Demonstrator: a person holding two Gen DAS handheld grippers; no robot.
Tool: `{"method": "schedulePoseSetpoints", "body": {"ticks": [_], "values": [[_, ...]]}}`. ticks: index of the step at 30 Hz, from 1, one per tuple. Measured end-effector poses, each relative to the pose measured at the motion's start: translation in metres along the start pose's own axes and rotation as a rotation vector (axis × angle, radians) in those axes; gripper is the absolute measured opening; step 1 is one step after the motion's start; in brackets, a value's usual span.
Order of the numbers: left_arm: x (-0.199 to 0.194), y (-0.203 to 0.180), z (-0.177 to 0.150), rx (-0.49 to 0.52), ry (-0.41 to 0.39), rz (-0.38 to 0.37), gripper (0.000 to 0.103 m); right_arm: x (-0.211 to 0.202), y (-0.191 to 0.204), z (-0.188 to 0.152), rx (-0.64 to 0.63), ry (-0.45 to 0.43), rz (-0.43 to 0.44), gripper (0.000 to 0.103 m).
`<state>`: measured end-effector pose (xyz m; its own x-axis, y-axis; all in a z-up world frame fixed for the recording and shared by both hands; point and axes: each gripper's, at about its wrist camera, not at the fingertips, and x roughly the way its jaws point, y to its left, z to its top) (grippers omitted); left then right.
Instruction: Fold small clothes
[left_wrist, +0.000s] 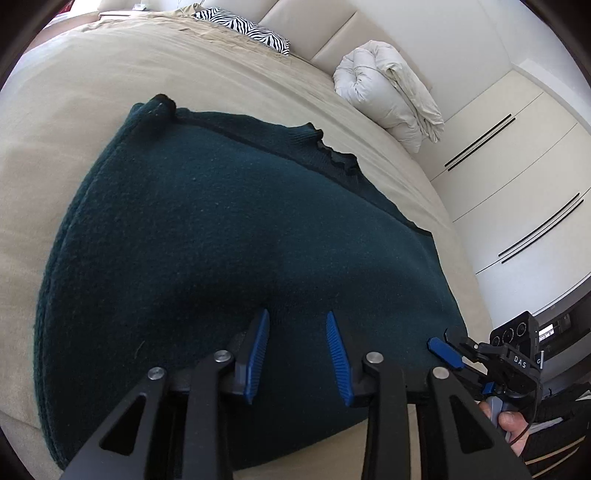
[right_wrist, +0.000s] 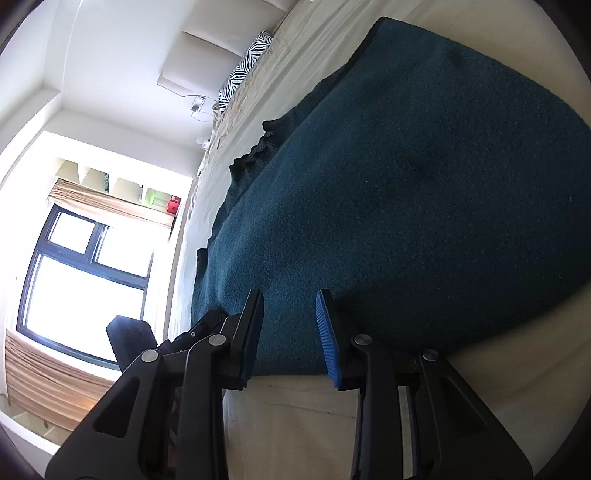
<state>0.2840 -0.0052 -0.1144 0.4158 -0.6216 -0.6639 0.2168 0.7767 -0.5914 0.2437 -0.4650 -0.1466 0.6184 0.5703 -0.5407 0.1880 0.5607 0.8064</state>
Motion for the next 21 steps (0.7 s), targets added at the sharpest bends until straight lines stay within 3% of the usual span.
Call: {"method": "schedulePoseSetpoints", "body": {"ticks": [5,6,8,11,12,13,21], "values": [[-0.037,0.027,-0.005,-0.032,-0.023,0.01,0.038,-0.034,-0.039,0.008,0.117,-0.111,0.014,0.028],[-0.049,0.033,-0.006,-0.056,-0.044,0.019,0.042,-0.044,-0.043,0.009,0.132,-0.136,0.0,0.028],[-0.077,0.041,-0.01,-0.081,-0.128,0.044,0.067,-0.06,-0.047,0.01,0.149,-0.169,-0.017,0.029],[-0.105,0.054,-0.008,-0.12,-0.2,0.033,0.072,-0.076,-0.038,0.008,0.111,-0.191,-0.041,0.037],[-0.107,0.061,-0.004,-0.14,-0.198,0.028,0.073,-0.078,-0.032,0.007,0.093,-0.195,-0.05,0.05],[-0.106,0.067,-0.001,-0.161,-0.189,0.024,0.072,-0.079,-0.026,0.006,0.081,-0.202,-0.056,0.053],[-0.066,0.098,0.012,-0.293,-0.04,-0.082,0.071,-0.048,0.026,0.006,-0.049,-0.084,-0.012,0.054]]}}
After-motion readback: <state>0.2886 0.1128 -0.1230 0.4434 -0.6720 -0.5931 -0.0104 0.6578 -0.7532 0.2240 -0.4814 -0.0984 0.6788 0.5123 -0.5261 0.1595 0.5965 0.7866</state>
